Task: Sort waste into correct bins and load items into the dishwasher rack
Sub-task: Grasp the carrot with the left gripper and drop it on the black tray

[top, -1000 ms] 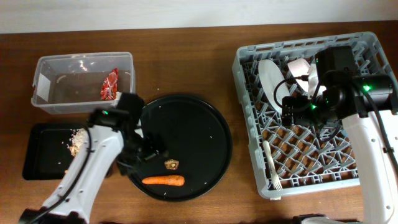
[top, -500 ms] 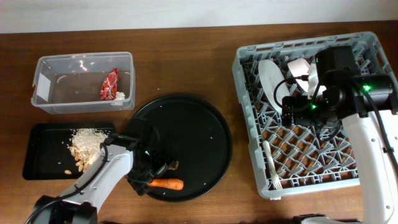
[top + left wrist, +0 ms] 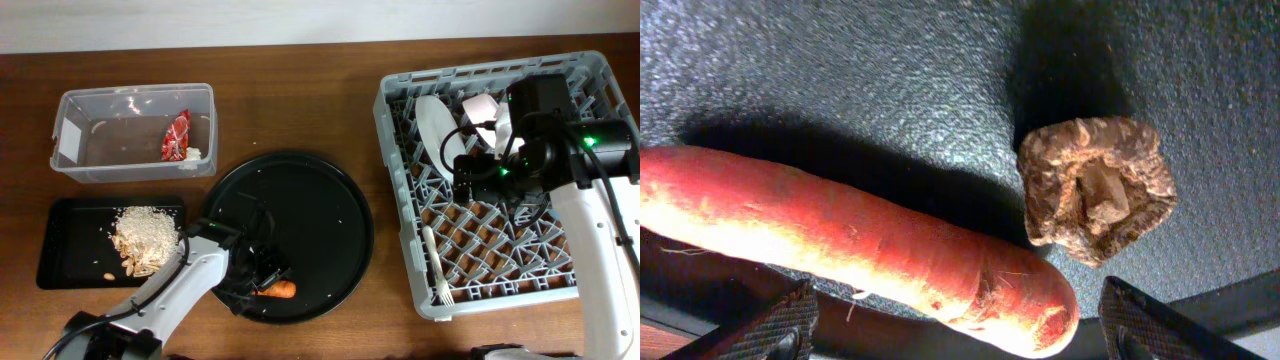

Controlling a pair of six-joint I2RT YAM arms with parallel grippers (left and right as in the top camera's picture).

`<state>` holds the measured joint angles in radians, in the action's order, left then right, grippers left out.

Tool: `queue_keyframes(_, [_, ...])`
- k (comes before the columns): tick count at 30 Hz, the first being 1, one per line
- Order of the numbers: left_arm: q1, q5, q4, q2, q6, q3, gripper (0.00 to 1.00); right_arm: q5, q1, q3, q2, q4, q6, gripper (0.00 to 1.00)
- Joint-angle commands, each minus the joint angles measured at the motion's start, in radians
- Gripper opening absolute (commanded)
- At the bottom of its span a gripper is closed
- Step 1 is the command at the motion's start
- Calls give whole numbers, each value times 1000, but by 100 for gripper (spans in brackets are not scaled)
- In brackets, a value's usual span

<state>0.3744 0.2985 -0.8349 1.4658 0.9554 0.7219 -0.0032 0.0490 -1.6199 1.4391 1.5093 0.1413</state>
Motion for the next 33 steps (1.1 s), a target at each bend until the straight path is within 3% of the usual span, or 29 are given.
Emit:
queue_keyframes(1, [5, -19, 11, 2, 40, -22, 89, 11, -5, -6, 4, 2, -6, 99])
queue_keyframes(6, [5, -42, 52, 6, 51, -53, 89, 12, -5, -6, 5, 2, -6, 99])
queue_keyframes(10, [5, -84, 80, 10, 51, -61, 65, 11, -5, -6, 4, 2, -6, 99])
queue_keyframes(13, [4, -91, 102, 10, 50, -61, 57, 12, -5, -6, 4, 3, -6, 99])
queue_keyframes(16, [4, -106, 128, 10, 50, -61, 41, 12, -5, -6, 4, 3, -6, 99])
queue_keyframes(20, [4, -151, 129, 10, 50, -61, 31, 12, -6, -6, 4, 6, -6, 99])
queue_keyframes(23, [0, -170, 127, 10, 34, -53, 31, 12, -6, -6, 4, 6, -6, 98])
queue_keyframes(26, [-18, -185, 117, 10, -61, -13, 30, 12, -5, -6, 4, 6, -6, 99])
queue_keyframes(33, [-129, -358, -74, 10, -251, 218, 31, 12, -6, -6, 4, 6, -6, 99])
